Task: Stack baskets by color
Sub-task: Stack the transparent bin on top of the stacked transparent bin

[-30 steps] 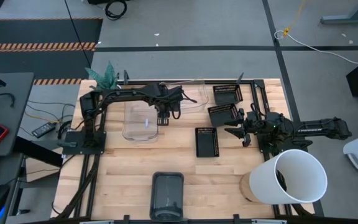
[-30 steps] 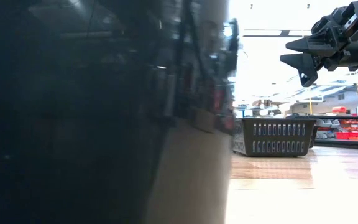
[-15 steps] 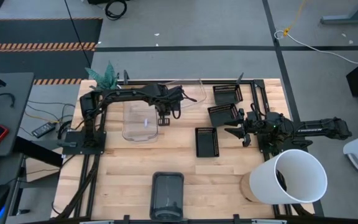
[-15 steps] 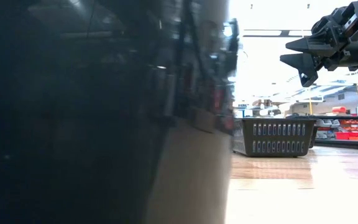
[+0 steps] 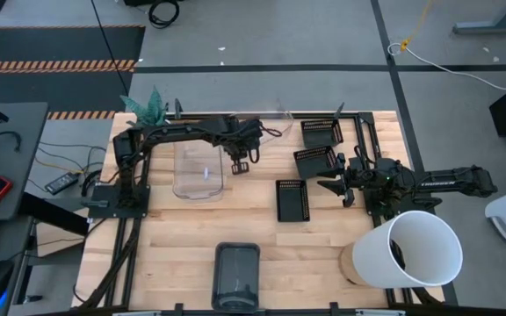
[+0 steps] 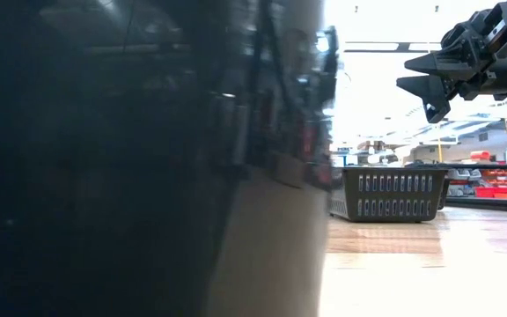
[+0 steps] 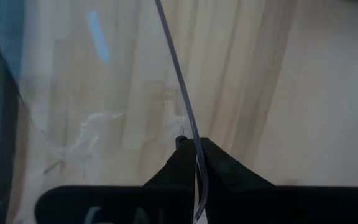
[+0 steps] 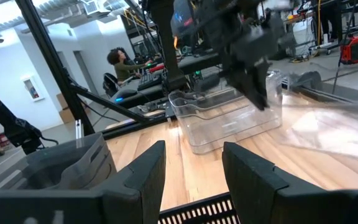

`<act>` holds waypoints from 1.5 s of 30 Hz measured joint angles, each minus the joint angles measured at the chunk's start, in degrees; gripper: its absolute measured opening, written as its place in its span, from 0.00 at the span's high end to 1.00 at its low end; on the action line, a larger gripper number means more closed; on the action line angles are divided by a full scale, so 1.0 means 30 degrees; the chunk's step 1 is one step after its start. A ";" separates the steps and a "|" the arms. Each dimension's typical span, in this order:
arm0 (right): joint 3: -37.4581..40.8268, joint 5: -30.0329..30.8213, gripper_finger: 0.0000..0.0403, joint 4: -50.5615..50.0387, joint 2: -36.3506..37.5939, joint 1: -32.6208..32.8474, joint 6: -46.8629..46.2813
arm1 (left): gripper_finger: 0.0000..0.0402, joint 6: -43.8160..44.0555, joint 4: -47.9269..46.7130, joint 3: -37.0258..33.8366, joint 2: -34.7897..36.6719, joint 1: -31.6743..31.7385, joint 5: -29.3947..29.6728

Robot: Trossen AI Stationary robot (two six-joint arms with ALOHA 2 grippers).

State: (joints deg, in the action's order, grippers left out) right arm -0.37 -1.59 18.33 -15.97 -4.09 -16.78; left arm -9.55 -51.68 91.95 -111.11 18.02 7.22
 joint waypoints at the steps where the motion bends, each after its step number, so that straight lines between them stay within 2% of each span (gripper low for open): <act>1: -0.0002 0.0001 0.59 0.0000 0.0000 0.0002 0.0001 | 0.98 0.0177 -0.0313 0.0454 0.0006 0.0000 0.0000; 7: -0.0003 0.0001 0.59 0.0003 0.0000 0.0003 -0.0006 | 0.98 0.2441 -0.1303 0.3522 0.0035 -0.0205 -0.0016; 12: -0.0001 -0.0001 0.59 0.0005 0.0003 -0.0003 0.0001 | 0.98 0.6014 -0.3101 0.6114 0.0079 -0.0600 -0.1010; 19: -0.0003 -0.0004 0.59 0.0005 0.0003 0.0001 -0.0004 | 0.98 0.7480 -0.6371 0.8494 0.0093 -0.2892 -0.0823; 27: 0.0003 -0.0001 0.59 0.0001 0.0001 -0.0003 0.0001 | 0.98 0.9777 -0.7090 0.8537 0.1273 -0.7216 0.1973; 35: -0.0003 -0.0002 0.59 0.0000 0.0000 0.0003 -0.0004 | 0.98 1.5081 -1.1926 0.8204 0.1775 -1.1369 0.5219; 45: -0.0003 -0.0006 0.59 0.0000 0.0006 0.0002 -0.0007 | 0.98 2.0318 -1.2744 0.8201 0.1973 -1.3954 0.6619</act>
State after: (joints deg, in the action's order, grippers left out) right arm -0.38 -1.60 18.33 -15.95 -4.08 -16.80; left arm 51.40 -89.91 116.55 -105.19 -23.84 27.08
